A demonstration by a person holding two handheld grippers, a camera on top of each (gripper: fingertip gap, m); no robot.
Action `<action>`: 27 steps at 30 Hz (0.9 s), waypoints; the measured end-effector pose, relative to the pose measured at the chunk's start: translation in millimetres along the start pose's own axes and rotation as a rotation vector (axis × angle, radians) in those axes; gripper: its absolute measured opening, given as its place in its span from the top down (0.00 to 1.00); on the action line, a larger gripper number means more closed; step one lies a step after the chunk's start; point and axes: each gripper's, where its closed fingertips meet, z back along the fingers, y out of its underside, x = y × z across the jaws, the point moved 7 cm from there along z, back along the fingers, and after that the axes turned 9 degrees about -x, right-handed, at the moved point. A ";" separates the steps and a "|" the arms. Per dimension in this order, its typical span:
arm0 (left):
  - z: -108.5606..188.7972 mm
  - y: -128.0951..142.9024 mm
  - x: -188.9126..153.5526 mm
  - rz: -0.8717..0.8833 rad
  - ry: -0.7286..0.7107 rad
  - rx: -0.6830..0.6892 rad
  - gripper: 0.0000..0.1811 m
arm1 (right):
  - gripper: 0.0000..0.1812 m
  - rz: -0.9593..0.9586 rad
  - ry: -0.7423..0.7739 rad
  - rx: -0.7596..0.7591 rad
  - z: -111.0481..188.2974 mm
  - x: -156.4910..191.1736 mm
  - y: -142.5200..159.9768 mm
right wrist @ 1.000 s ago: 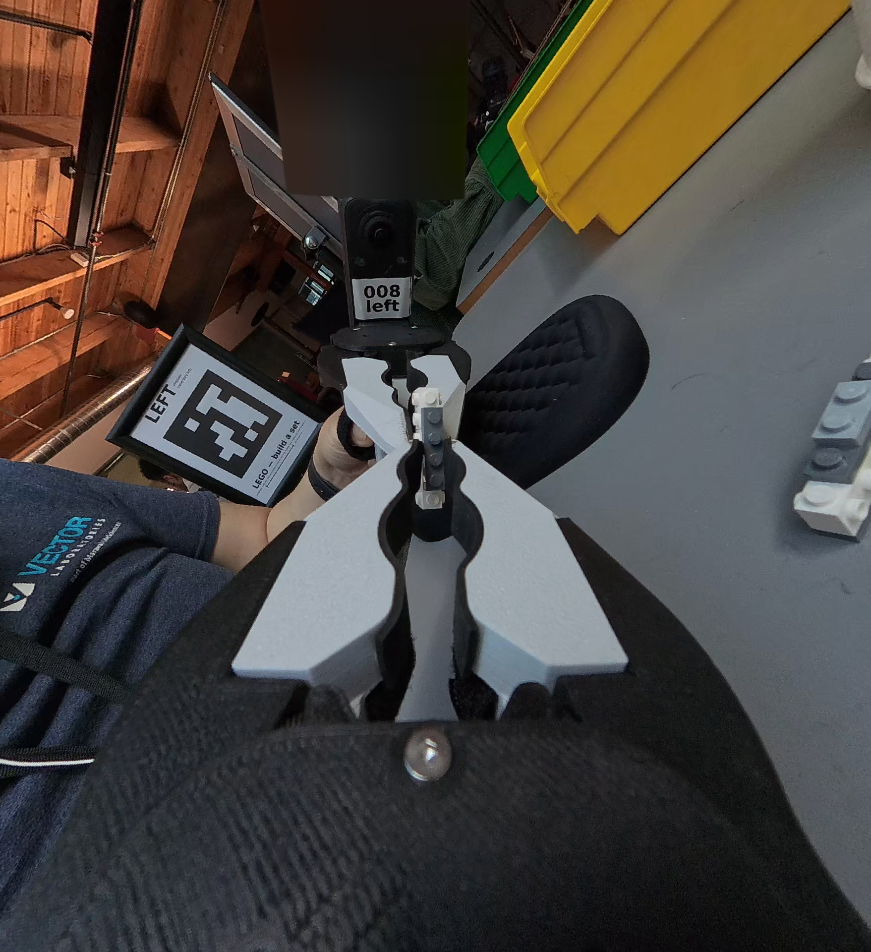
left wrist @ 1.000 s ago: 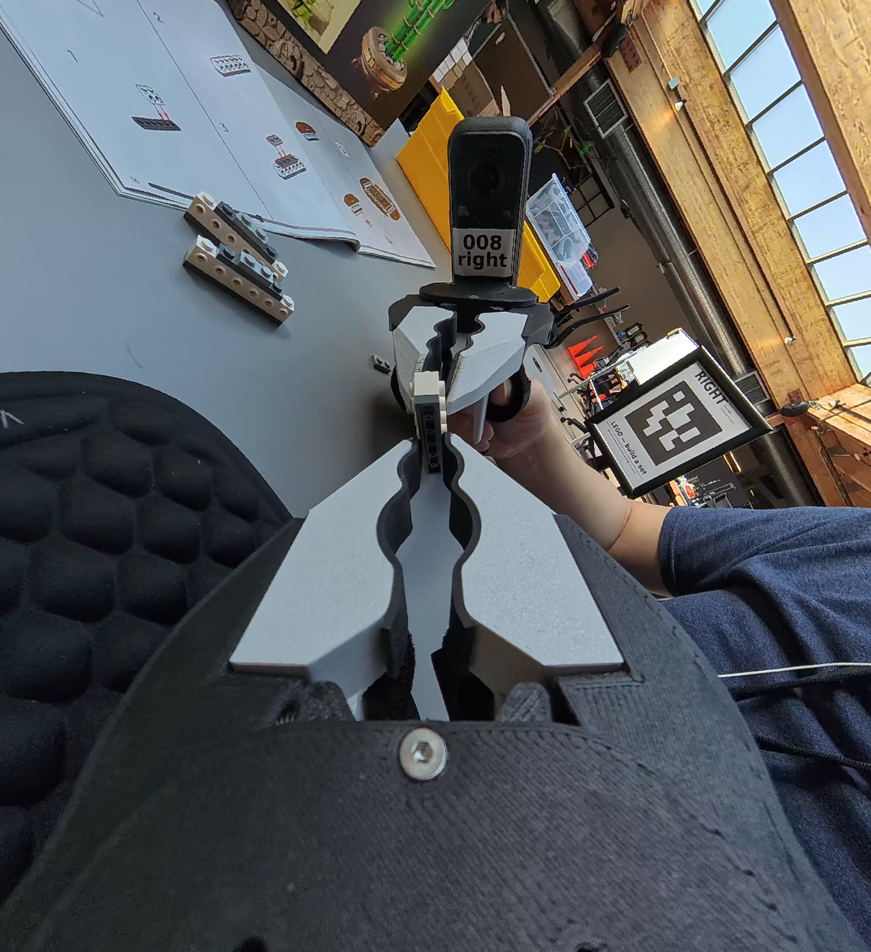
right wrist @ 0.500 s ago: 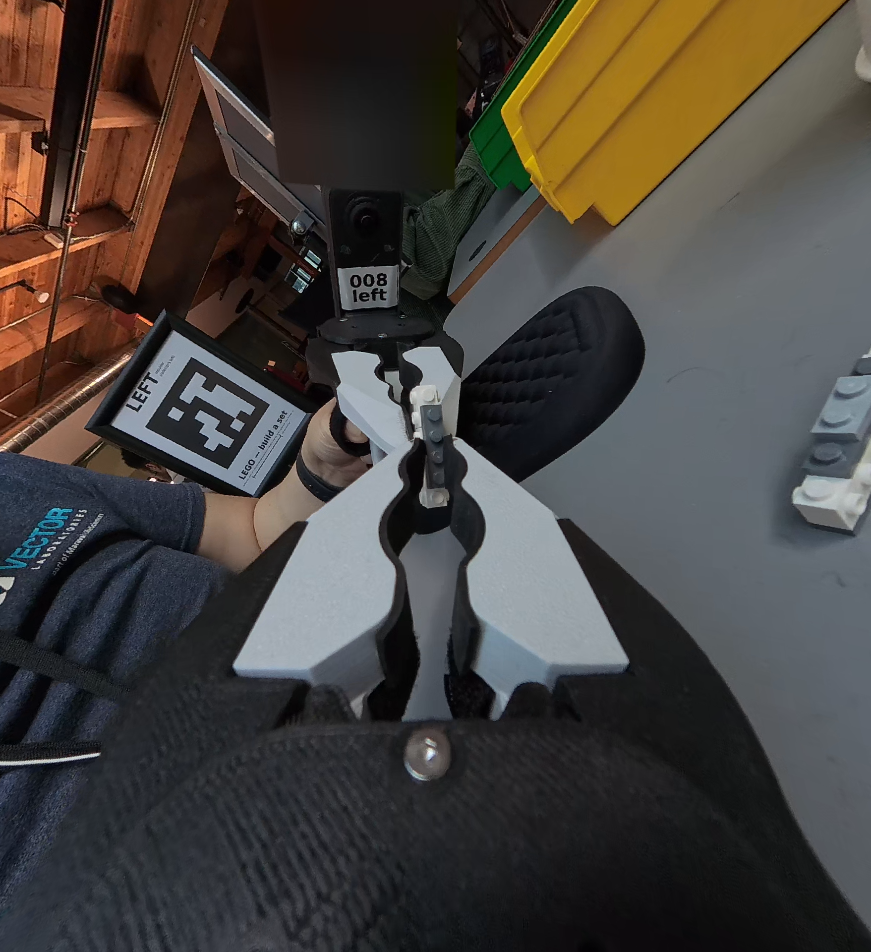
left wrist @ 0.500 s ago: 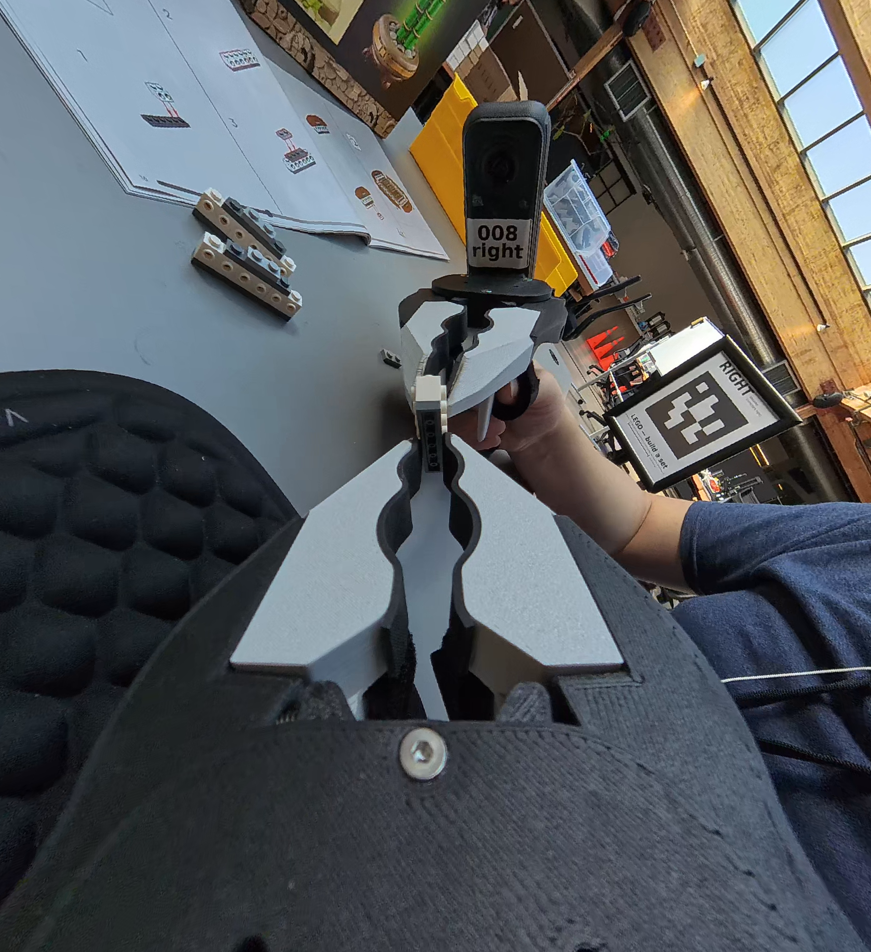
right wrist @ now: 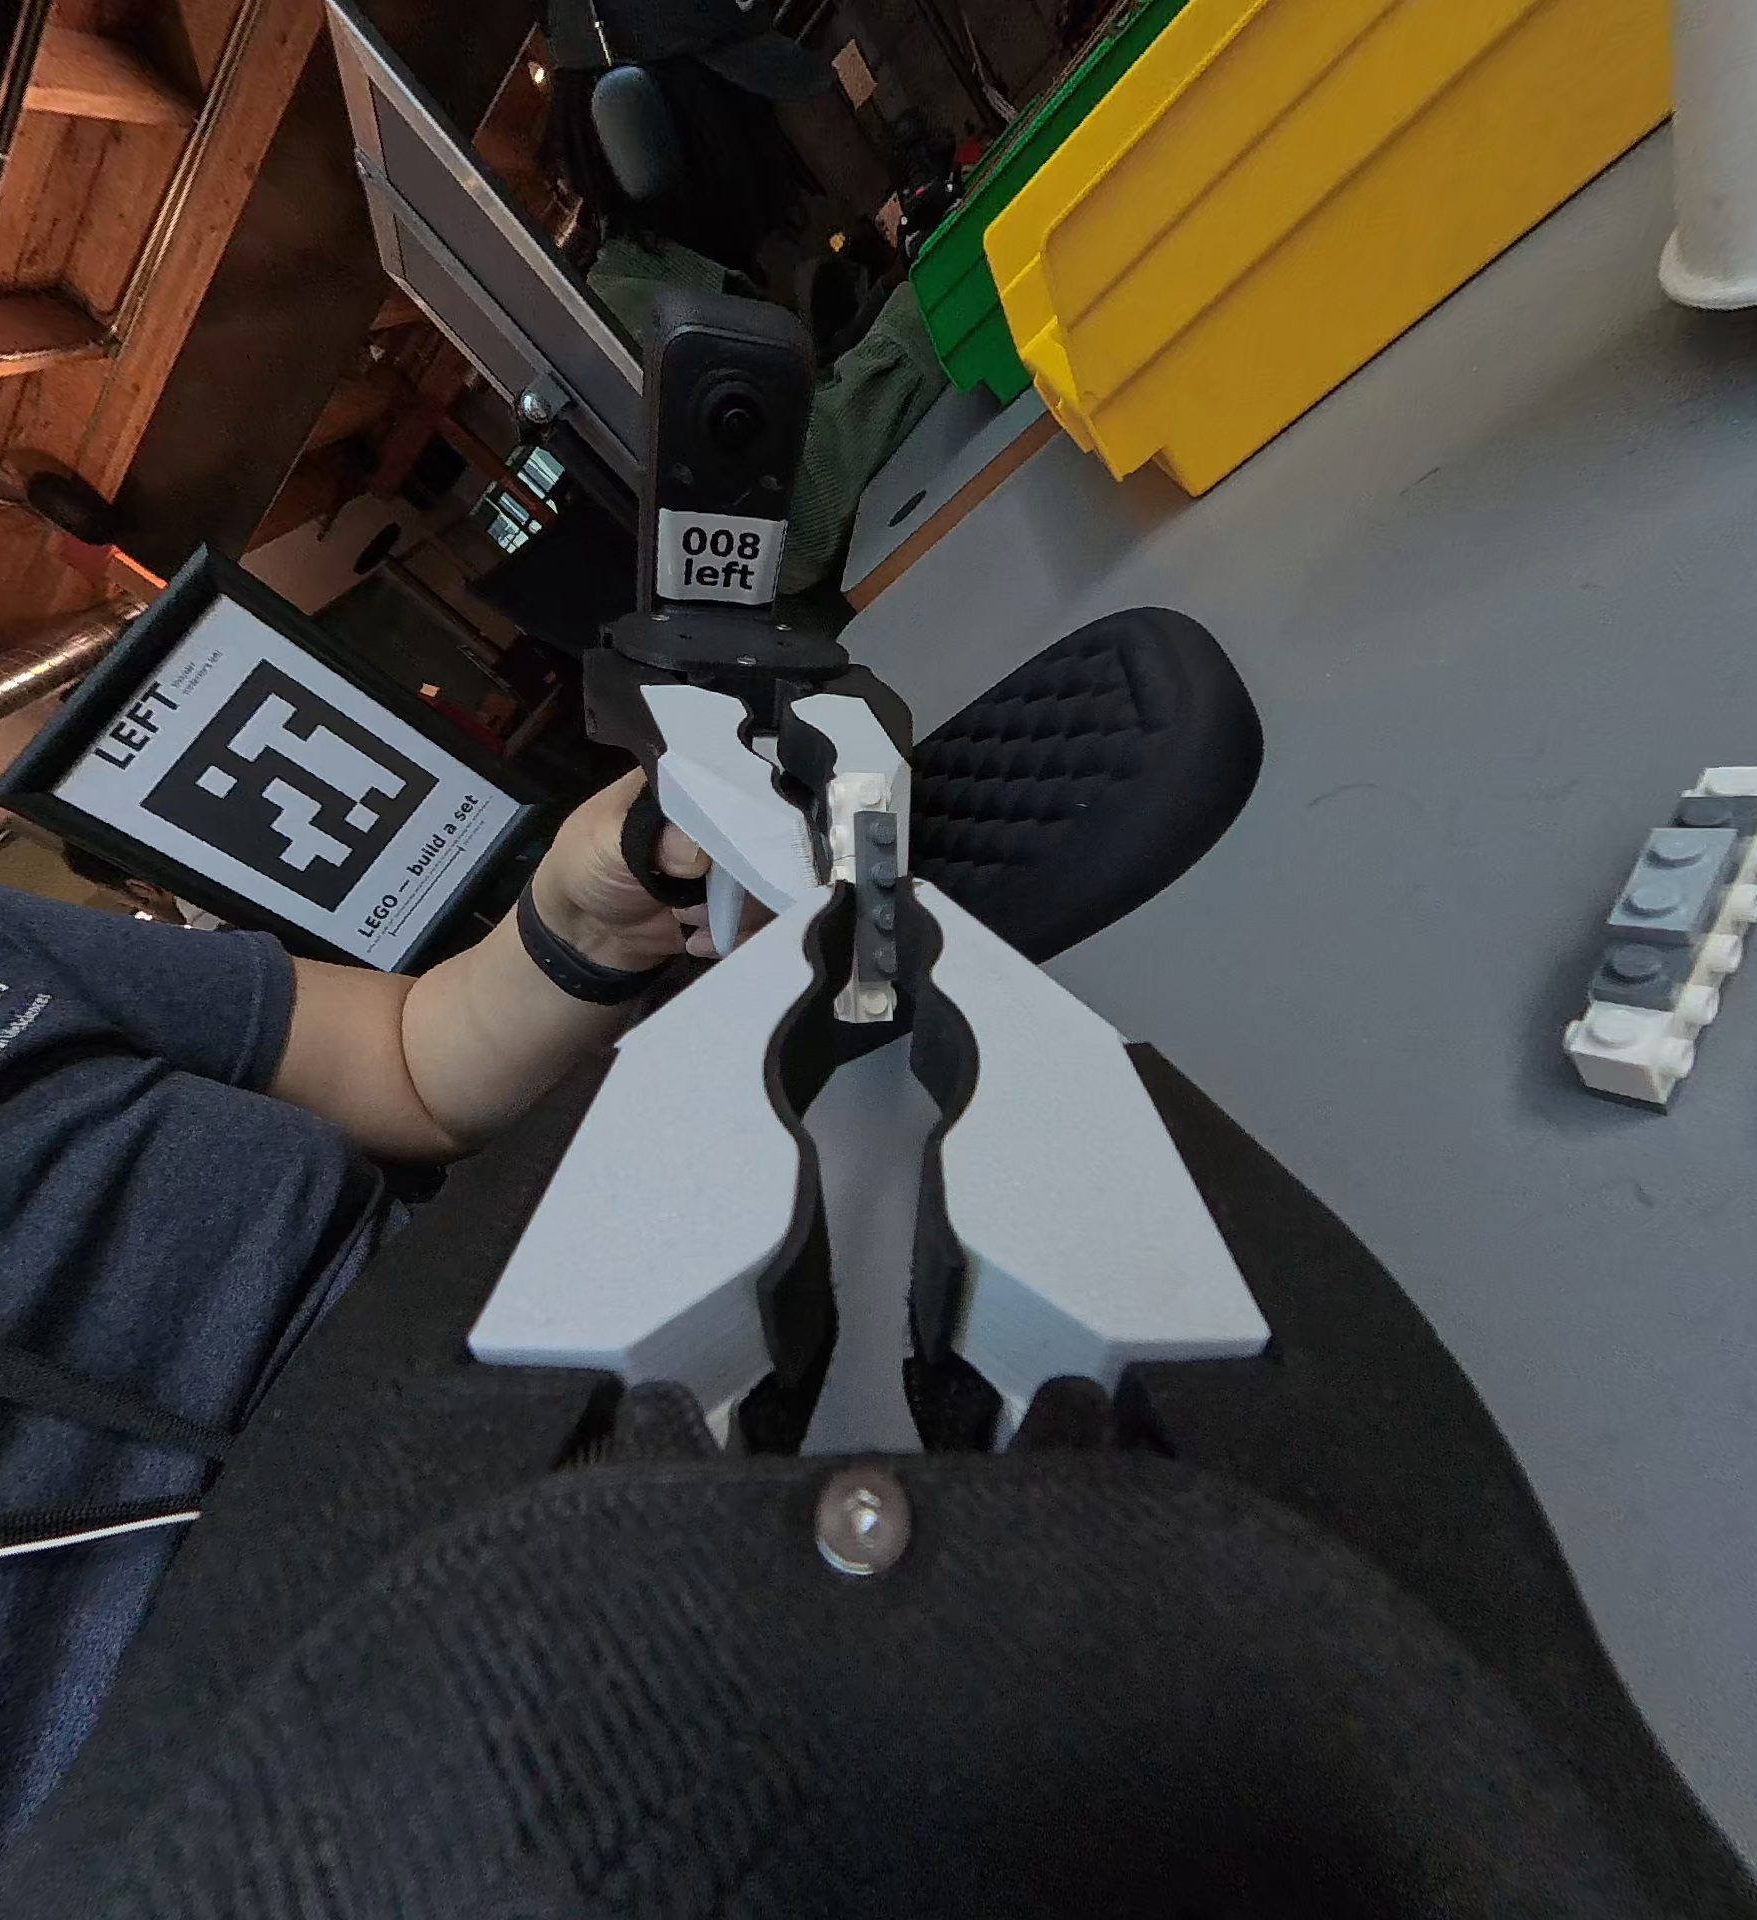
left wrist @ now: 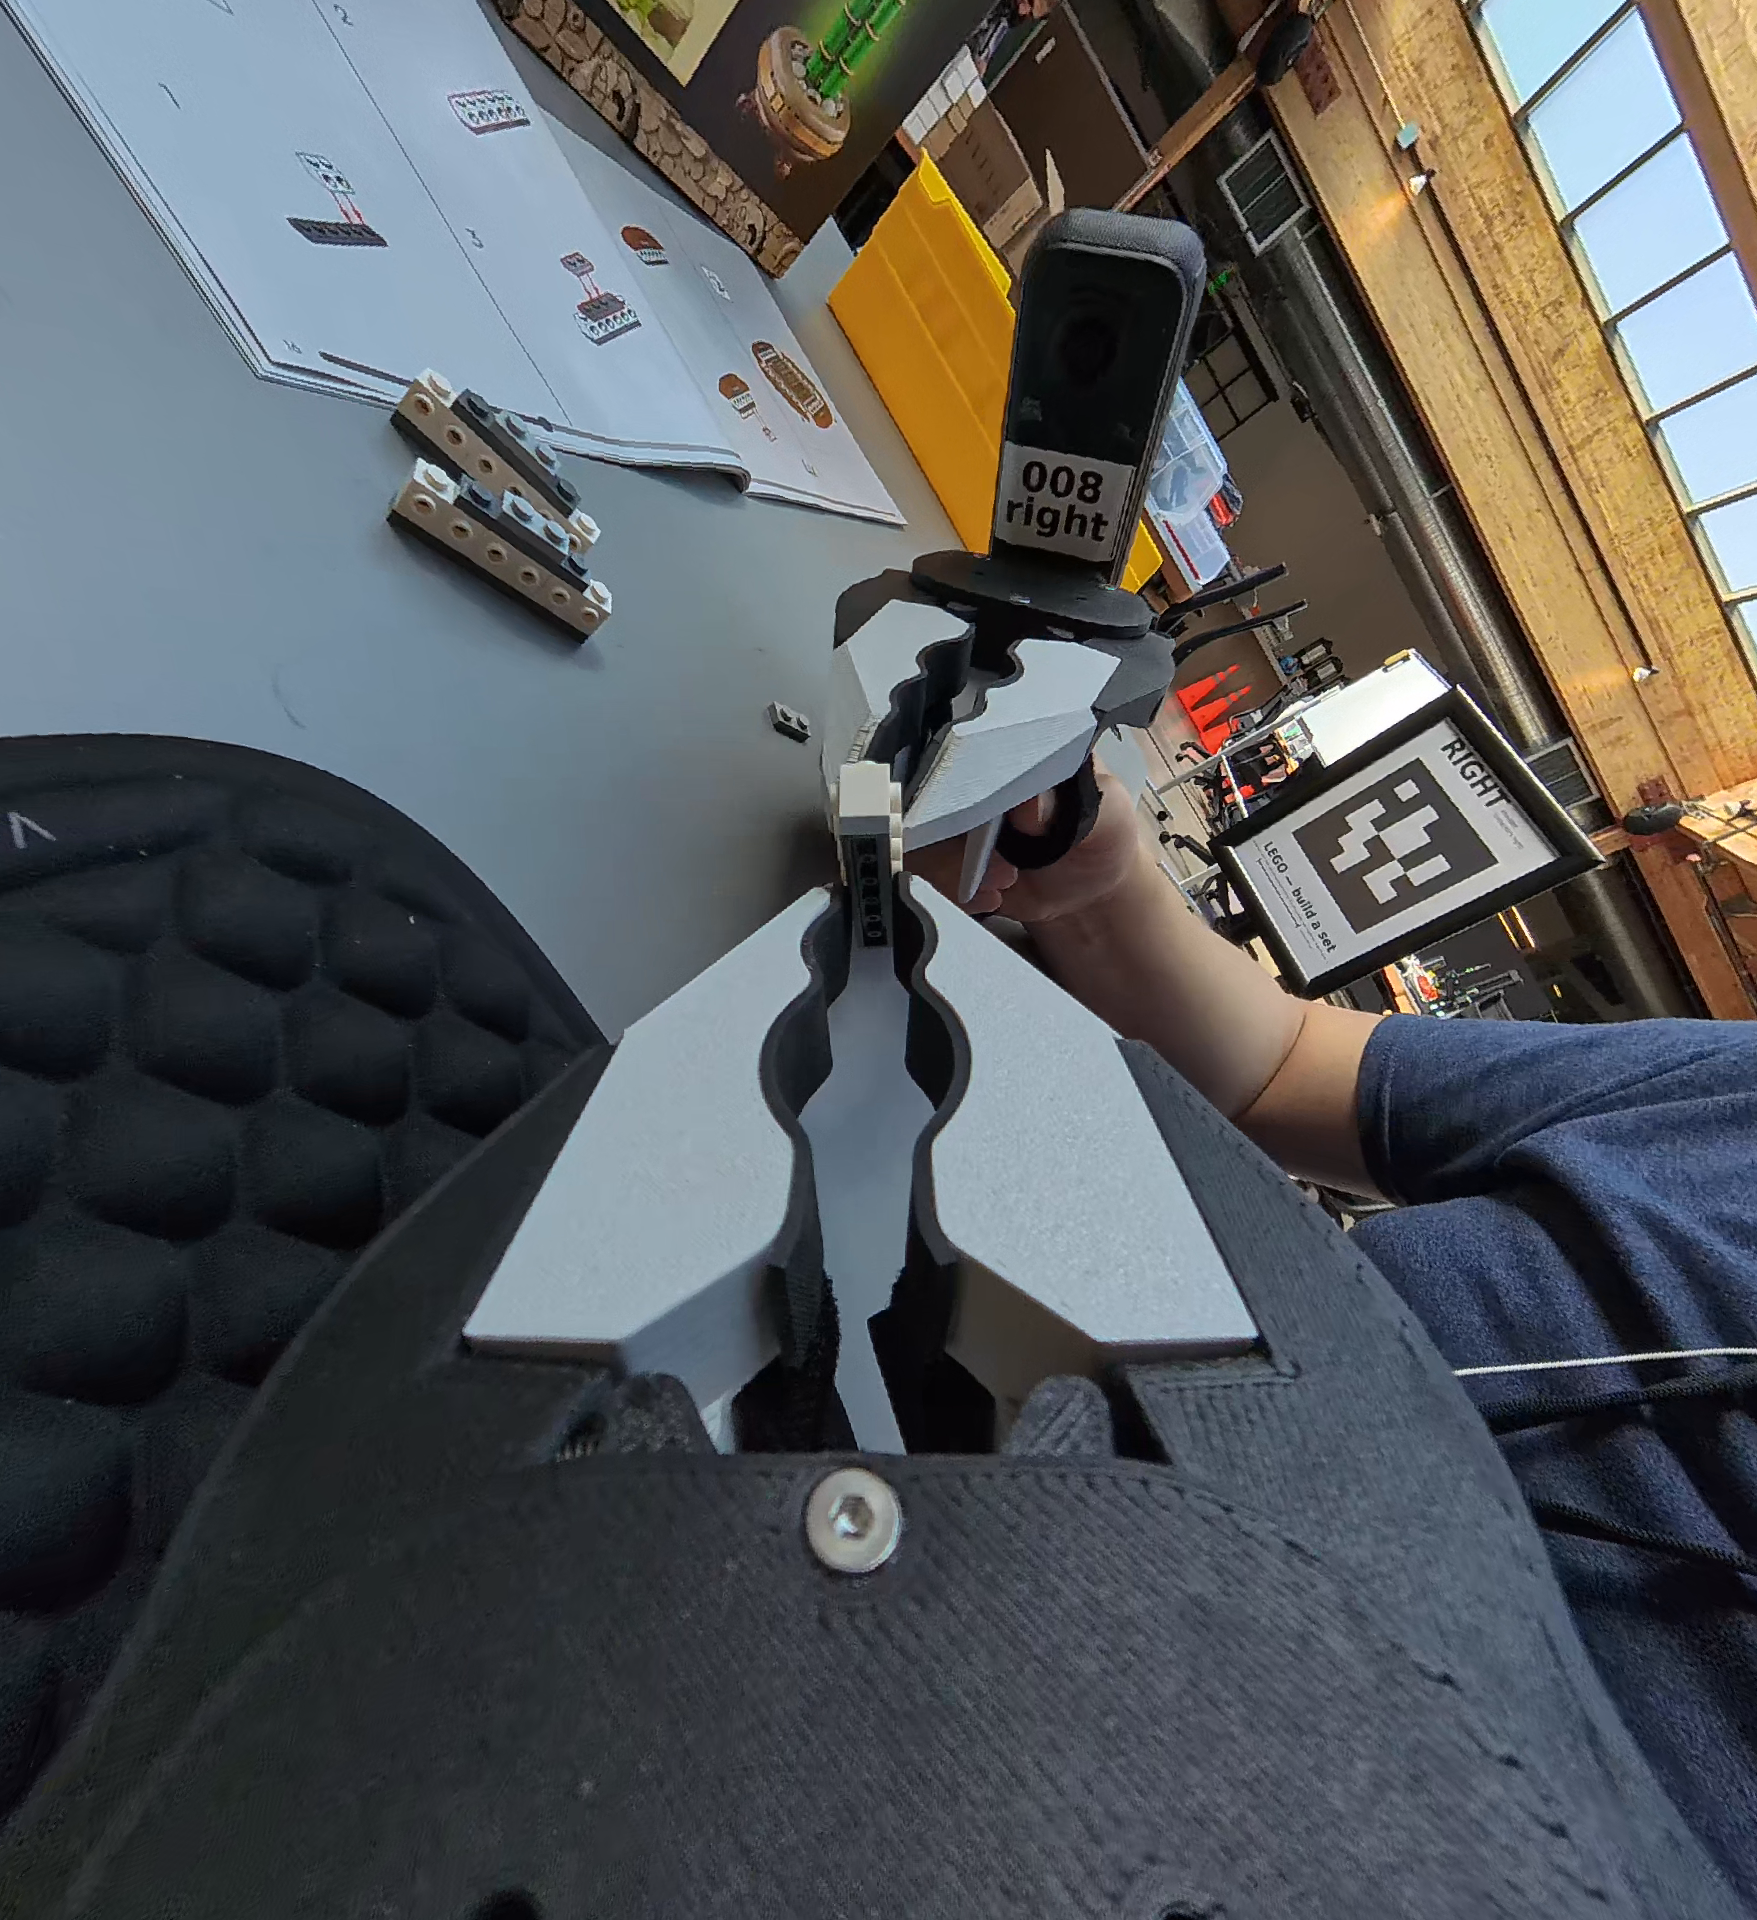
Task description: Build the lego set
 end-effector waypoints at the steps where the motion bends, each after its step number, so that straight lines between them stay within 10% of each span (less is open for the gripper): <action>1: 0.1 -0.1 0.1 0.001 -0.001 -0.002 0.97 | 0.96 0.015 0.004 -0.001 -0.1 0.4 -0.2; 16: 2.5 -2.9 2.3 0.023 -0.016 -0.036 0.97 | 0.80 0.416 0.103 0.061 -6.3 21.3 4.0; 27: 1.1 -3.7 6.0 0.042 -0.051 -0.045 0.97 | 0.89 0.736 0.401 0.088 -16.1 24.7 9.8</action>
